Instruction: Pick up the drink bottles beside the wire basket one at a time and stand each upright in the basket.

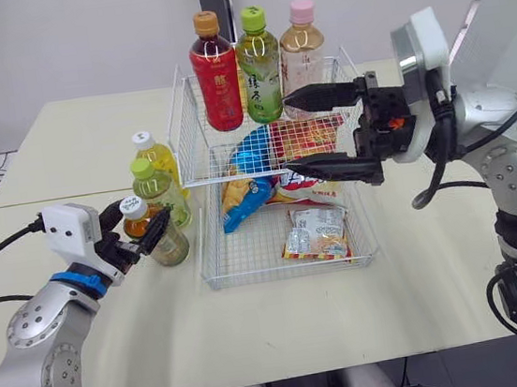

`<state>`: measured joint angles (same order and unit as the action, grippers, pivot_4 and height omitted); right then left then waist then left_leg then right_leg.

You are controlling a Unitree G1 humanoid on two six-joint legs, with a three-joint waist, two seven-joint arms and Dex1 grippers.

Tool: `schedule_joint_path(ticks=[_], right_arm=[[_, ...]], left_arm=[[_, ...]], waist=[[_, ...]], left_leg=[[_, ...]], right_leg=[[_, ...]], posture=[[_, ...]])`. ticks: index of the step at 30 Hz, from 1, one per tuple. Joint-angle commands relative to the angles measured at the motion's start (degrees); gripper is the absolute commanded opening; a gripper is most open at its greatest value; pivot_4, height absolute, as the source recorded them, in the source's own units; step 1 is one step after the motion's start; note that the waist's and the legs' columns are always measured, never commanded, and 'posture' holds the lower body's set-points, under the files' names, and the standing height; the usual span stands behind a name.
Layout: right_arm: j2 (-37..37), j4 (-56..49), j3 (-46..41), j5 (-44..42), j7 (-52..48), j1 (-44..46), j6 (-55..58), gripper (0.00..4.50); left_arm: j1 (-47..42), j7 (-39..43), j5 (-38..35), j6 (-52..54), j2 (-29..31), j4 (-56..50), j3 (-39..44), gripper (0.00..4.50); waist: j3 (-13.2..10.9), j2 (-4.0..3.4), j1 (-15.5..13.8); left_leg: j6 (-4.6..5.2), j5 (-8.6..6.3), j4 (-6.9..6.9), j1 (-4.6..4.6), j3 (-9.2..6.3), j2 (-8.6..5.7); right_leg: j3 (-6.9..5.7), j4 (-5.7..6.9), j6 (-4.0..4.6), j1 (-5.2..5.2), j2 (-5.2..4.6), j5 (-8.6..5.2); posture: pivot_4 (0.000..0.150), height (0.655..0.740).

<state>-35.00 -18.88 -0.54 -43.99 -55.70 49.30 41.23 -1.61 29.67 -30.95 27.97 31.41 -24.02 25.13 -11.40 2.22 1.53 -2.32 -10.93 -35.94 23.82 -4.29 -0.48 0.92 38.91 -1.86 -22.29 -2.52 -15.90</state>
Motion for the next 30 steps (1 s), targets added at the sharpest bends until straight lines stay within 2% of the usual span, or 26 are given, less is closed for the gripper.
schedule_joint_path(ticks=[1,4,6,14,16,21,26,30], right_arm=[[-0.68,-1.90,-1.83,-1.10,0.76,-0.02,0.16,4.50],[-0.84,-1.95,-1.85,-1.14,0.78,-0.09,0.23,4.50],[-0.91,-1.93,-1.84,-1.11,0.77,-0.12,0.19,4.50],[-0.86,-1.62,-1.78,-0.90,0.65,-0.16,-0.17,4.50],[-0.87,-1.59,-1.76,-0.87,0.62,-0.17,-0.20,4.50],[-0.95,-1.07,-1.65,-0.45,0.29,0.07,-0.64,4.50],[-0.41,-0.52,-1.39,-0.16,0.32,0.29,-1.42,4.50],[0.02,-0.10,-1.28,-0.04,0.55,0.14,-2.05,4.50]], left_arm=[[-0.60,0.31,0.35,-1.49,0.92,-0.31,0.01,2.79],[-0.80,0.40,0.37,-2.06,1.02,0.21,-0.18,1.83],[-0.89,0.39,0.39,-2.25,1.01,0.43,-0.20,1.35],[-0.56,0.92,-0.59,-1.95,1.61,0.14,0.83,1.35],[-0.63,2.03,-3.18,-0.02,3.36,-0.79,2.82,1.35],[-4.98,8.23,-13.87,8.55,15.97,0.35,11.96,1.35],[-10.16,17.01,-25.40,21.83,31.33,7.72,19.24,1.35],[-19.75,21.43,-30.29,27.41,41.35,17.80,17.65,1.35]], waist=[[0.00,0.00,0.00],[-0.01,-0.02,0.00],[-0.01,-0.02,0.00],[-0.01,-0.02,0.00],[-0.01,-0.02,0.00],[-0.08,-0.02,0.18],[-0.15,-0.06,0.27],[-0.22,-0.14,0.25]], left_leg=[[0.00,0.00,0.00,-0.01,0.00,0.00],[0.00,0.00,0.00,-0.01,0.00,0.01],[0.00,0.00,0.00,-0.01,0.01,0.02],[0.00,0.00,0.00,0.00,0.00,0.02],[0.00,0.00,0.01,0.00,-0.01,0.02],[-0.01,0.00,0.07,0.08,-0.04,0.13],[-0.05,-0.03,0.20,0.17,-0.07,0.18],[-0.09,-0.06,0.27,0.16,0.01,0.16]], right_leg=[[0.01,0.00,0.00,0.00,0.00,0.00],[0.01,0.00,0.01,-0.01,0.00,0.00],[0.00,0.00,0.01,0.00,0.01,0.00],[-0.01,-0.01,0.01,0.00,0.01,-0.01],[-0.01,-0.01,0.02,-0.01,0.01,-0.01],[-0.03,-0.05,0.06,-0.10,0.18,-0.03],[-0.10,-0.05,0.16,-0.19,0.29,-0.17],[-0.10,-0.03,0.04,-0.24,0.31,-0.30]], posture=[[0.150,0.7400],[0.150,0.7400],[0.150,0.7400],[0.150,0.7400],[0.150,0.7400],[0.150,0.7400],[0.150,0.7400],[0.150,0.7400]])
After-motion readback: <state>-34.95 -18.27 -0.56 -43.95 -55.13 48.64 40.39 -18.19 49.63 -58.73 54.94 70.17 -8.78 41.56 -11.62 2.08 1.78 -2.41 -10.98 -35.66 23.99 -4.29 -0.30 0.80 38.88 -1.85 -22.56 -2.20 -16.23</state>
